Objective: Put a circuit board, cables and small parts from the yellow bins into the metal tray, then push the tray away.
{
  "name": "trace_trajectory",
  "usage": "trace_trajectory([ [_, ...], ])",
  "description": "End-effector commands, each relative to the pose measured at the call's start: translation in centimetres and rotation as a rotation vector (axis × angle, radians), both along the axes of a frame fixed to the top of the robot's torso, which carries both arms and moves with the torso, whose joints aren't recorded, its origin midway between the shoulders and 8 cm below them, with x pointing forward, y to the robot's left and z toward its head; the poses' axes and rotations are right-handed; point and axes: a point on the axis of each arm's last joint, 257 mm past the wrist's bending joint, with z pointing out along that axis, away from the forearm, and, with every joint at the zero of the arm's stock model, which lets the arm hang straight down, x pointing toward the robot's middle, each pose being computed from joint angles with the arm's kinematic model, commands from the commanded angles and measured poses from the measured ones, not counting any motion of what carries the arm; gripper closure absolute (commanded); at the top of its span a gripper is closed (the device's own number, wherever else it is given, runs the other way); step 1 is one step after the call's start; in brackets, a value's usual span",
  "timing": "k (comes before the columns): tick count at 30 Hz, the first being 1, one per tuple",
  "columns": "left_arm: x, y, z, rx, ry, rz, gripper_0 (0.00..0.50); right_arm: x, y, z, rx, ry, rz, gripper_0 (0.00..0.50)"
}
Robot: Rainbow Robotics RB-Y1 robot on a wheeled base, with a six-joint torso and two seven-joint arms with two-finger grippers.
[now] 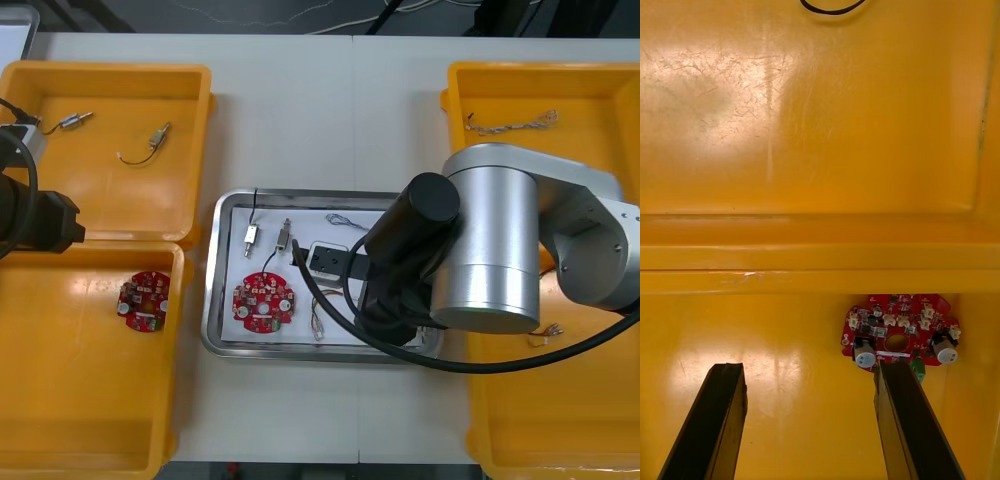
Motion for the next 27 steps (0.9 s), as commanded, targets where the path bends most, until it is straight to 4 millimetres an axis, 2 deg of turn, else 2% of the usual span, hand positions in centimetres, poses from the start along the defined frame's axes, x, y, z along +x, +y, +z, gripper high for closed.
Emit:
trace_trajectory([
  [1, -0.2, 1.8, 1.5, 0.055, -0.03, 0.01, 0.0, -0.1, 3.3, -0.1, -0.036, -0.048, 0.122, 0.0],
  [10, -0.2, 1.8, 1.4, 0.057, -0.029, 0.009, 0.0, -0.5, 5.2, -3.3, -0.153, -0.072, 0.208, 0.0],
  [27, -0.2, 1.8, 1.4, 0.057, -0.027, 0.01, 0.0, -2.1, 6.2, -6.3, -0.208, -0.045, 0.267, 0.0],
])
